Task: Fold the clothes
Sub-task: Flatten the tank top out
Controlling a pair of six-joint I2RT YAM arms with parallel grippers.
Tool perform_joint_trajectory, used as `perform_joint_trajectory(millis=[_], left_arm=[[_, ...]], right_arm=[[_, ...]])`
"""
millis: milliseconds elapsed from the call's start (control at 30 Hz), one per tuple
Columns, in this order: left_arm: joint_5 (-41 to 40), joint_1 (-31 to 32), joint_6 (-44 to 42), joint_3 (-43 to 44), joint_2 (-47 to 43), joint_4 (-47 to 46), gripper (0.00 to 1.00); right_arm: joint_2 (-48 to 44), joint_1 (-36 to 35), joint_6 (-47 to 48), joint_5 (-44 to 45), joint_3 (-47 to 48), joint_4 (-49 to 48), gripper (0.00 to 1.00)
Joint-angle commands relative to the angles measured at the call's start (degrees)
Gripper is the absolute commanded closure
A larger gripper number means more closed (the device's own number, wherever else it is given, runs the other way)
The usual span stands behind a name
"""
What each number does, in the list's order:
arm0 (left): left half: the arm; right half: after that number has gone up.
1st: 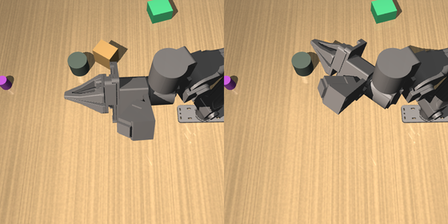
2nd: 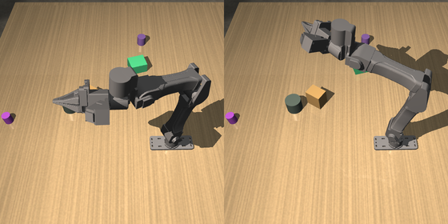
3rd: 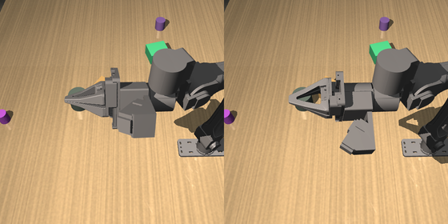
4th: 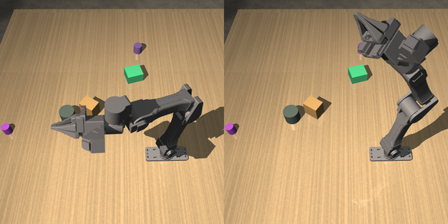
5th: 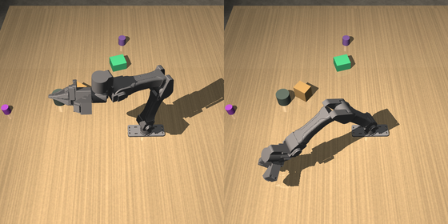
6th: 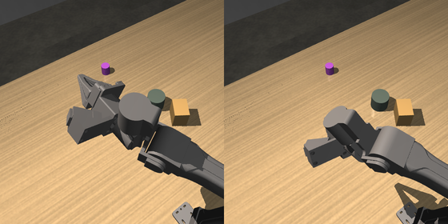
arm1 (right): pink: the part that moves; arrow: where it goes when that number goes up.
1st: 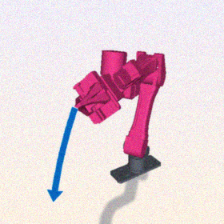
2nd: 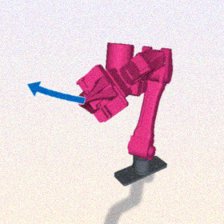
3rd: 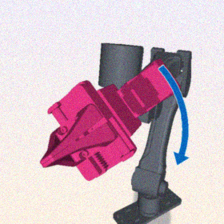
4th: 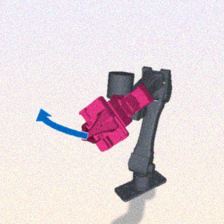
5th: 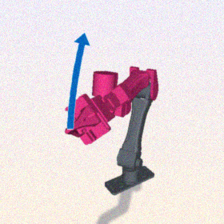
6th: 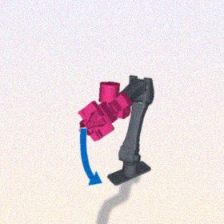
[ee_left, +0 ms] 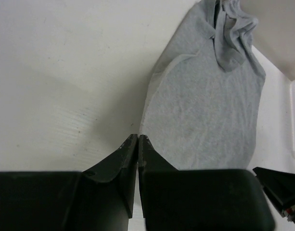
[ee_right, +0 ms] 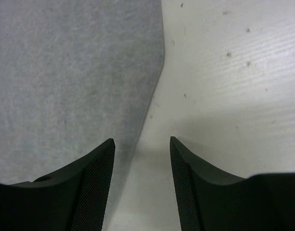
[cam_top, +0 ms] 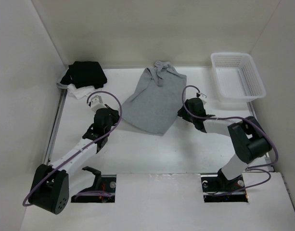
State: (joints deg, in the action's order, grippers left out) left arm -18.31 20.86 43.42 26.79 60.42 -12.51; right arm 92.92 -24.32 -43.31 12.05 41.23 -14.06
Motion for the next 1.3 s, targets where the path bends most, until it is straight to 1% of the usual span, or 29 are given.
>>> perform_joint_trajectory(millis=[0, 100, 167, 233, 267, 300, 333, 400, 433, 500, 533, 567, 667, 767, 800, 867, 1000, 1033, 1067, 1133, 1200, 1267], left_arm=[[-0.2, -0.7, 0.2, 1.1, 0.7, 0.3, 0.97], [0.7, -1.2, 0.8, 1.0, 0.6, -0.2, 0.97], [1.4, -1.2, 1.1, 1.2, 0.6, -0.8, 0.97], [2.1, -1.0, 2.0, 1.7, 0.3, -1.2, 0.97], [2.2, -0.7, 2.5, 1.9, 0.0, -1.5, 0.97], [2.2, -0.5, 2.9, 2.1, -0.6, -1.6, 0.97], [2.2, -0.3, 3.2, 2.4, -1.3, -1.6, 0.97], [2.0, 0.4, 3.5, 3.2, -3.6, -1.2, 0.97], [1.6, 0.6, 3.3, 3.5, -5.2, -0.9, 0.97], [1.4, 0.2, 3.6, 3.7, -8.1, -0.1, 0.97], [1.4, -0.2, 3.6, 4.0, -9.8, 0.5, 0.97], [1.3, -0.7, 3.6, 4.2, -11.1, 0.8, 0.97], [1.3, -2.4, 3.4, 5.4, -14.9, 2.5, 0.97], [1.3, -4.2, 3.3, 5.2, -16.4, 2.8, 0.97], [1.4, -4.6, 3.6, 4.8, -16.0, 2.5, 0.97], [1.9, -5.3, 3.9, 4.2, -14.6, 2.1, 0.97], [2.7, -5.2, 4.4, 2.3, -12.2, 1.4, 0.97], [2.7, -5.1, 4.3, 1.8, -12.2, 1.7, 0.97], [2.8, -5.1, 4.1, 1.2, -12.3, 1.9, 0.97], [2.8, -5.1, 4.0, -0.3, -13.0, 2.8, 0.97], [3.1, -5.3, 3.9, -1.4, -13.4, 3.9, 0.97], [3.5, -5.6, 3.9, -2.3, -14.1, 4.5, 0.97]], right_arm=[[3.0, 0.5, 0.4, 1.3, 4.7, -1.7, 0.47], [6.2, 0.7, 0.0, -0.4, 7.8, 0.0, 0.52], [8.6, 0.8, 0.1, -1.5, 10.4, 1.6, 0.59], [10.3, 0.9, 0.2, -2.0, 12.5, 2.8, 0.74], [10.3, 0.9, 0.5, -2.1, 13.1, 2.9, 0.87], [9.6, 0.8, 0.7, -1.8, 12.9, 2.8, 0.94], [7.8, 0.5, 0.9, -1.2, 12.0, 2.6, 0.97], [1.3, 0.5, 1.8, 0.5, 8.7, 3.1, 0.99], [-3.9, 0.1, 3.0, 0.9, 6.5, 4.5, 0.99], [-12.5, -1.5, 4.3, 1.2, 4.0, 9.5, 0.98], [-18.3, -2.5, 5.1, 1.0, 3.3, 14.1, 0.97], [-23.6, -3.8, 5.6, 0.6, 3.2, 18.9, 0.97], [-34.4, -7.1, 6.5, -0.6, 5.7, 31.4, 0.95], [-39.0, -9.2, 6.8, -1.4, 8.9, 38.7, 0.94], [-38.8, -9.3, 7.2, -2.3, 9.1, 38.8, 0.93], [-35.0, -7.8, 8.2, -4.6, 8.4, 35.8, 0.93], [-20.2, -2.6, 8.9, -8.9, 7.8, 24.6, 0.94], [-14.5, -1.4, 8.8, -9.8, 8.9, 21.5, 0.94], [-11.0, -0.9, 8.9, -10.2, 9.8, 19.8, 0.94], [-2.6, 1.0, 8.8, -10.7, 13.8, 16.5, 0.96], [6.0, 2.4, 9.0, -10.9, 21.4, 14.6, 0.98], [11.0, 3.1, 9.2, -11.1, 30.2, 15.6, 0.98]])
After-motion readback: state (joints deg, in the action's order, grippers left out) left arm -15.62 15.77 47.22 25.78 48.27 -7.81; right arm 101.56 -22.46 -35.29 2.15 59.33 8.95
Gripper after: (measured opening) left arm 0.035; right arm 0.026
